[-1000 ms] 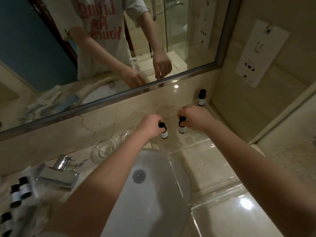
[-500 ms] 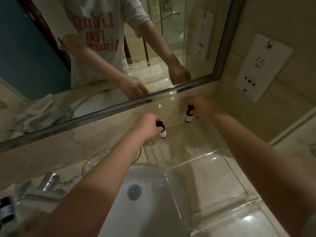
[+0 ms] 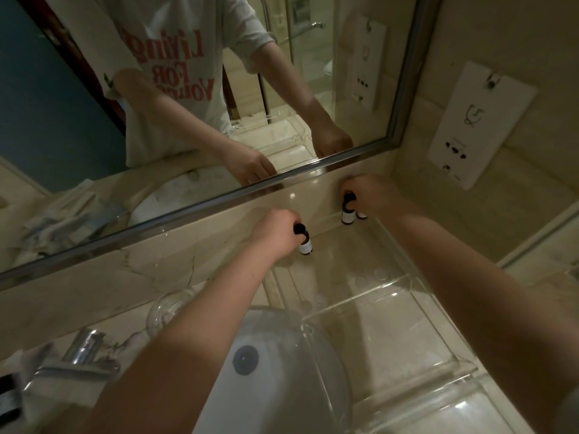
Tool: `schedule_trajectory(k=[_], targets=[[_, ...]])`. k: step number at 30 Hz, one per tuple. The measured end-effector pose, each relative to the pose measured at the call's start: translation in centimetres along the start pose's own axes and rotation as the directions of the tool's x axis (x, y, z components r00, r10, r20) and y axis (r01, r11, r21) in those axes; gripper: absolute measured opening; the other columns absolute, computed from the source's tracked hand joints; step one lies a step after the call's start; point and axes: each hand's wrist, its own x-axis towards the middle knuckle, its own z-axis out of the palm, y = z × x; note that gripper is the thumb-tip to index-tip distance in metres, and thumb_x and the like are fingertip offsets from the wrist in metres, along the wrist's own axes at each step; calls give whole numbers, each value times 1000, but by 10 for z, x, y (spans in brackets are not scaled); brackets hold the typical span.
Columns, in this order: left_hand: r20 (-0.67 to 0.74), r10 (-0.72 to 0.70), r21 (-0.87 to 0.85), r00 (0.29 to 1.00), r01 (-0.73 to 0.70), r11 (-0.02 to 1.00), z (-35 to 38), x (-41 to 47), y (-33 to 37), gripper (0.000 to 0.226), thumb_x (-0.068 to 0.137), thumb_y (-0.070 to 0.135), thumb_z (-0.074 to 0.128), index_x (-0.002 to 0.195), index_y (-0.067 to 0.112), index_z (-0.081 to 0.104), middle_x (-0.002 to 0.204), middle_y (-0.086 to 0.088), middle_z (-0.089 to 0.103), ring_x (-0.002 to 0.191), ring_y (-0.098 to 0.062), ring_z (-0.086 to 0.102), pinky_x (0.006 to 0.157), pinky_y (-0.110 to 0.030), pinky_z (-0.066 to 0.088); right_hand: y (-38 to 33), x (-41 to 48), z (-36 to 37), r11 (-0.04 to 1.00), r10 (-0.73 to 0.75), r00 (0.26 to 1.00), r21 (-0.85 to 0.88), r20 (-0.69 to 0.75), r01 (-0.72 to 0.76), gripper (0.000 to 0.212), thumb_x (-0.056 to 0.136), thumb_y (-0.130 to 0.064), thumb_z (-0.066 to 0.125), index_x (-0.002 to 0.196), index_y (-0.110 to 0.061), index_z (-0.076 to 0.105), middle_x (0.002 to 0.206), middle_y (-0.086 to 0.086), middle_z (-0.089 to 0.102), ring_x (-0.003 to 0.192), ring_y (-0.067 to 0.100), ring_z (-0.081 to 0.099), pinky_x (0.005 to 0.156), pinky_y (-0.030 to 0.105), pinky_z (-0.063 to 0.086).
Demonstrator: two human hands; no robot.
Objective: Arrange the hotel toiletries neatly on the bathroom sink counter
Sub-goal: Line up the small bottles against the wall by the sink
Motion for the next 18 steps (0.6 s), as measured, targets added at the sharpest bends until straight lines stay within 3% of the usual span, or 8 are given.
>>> schedule_trajectory(k=[8, 12, 15, 18], targets=[[11, 5, 17, 1000, -5, 1000, 2, 6, 5, 19, 85, 24, 60, 98, 13, 69, 96, -8, 65, 88, -28, 61, 67, -30, 46, -5, -2, 2, 1000, -8, 1000, 16, -1, 8, 18, 83, -16, 62, 101, -14, 66, 101, 5, 67, 90, 22, 62, 70, 32, 50], [61, 17, 67, 998, -21, 998, 3, 20, 11, 20, 85, 21, 56, 97, 9, 67, 88, -7, 57, 79, -24, 54, 63, -28, 41, 1, -7, 4, 994, -13, 999, 105, -35, 17, 32, 78, -12, 67, 110, -17, 65, 108, 3, 67, 97, 22, 63, 73, 29, 48], [102, 29, 100, 994, -40, 994, 3, 37, 21, 19, 87, 18, 54, 100, 7, 65, 89, -7, 55, 79, -22, 52, 66, -28, 40, 8, -10, 2, 990, -16, 999, 142, -44, 22, 35, 82, -10, 63, 116, -18, 63, 113, 4, 66, 97, 22, 62, 81, 35, 53], [100, 52, 181, 994, -70, 981, 2, 52, 35, 19, 90, 17, 52, 96, 6, 67, 88, -8, 59, 79, -23, 55, 64, -28, 40, 11, -9, 2, 994, -13, 1000, 109, -26, 15, 30, 86, -17, 57, 115, -21, 64, 107, 3, 67, 90, 21, 63, 77, 38, 55]])
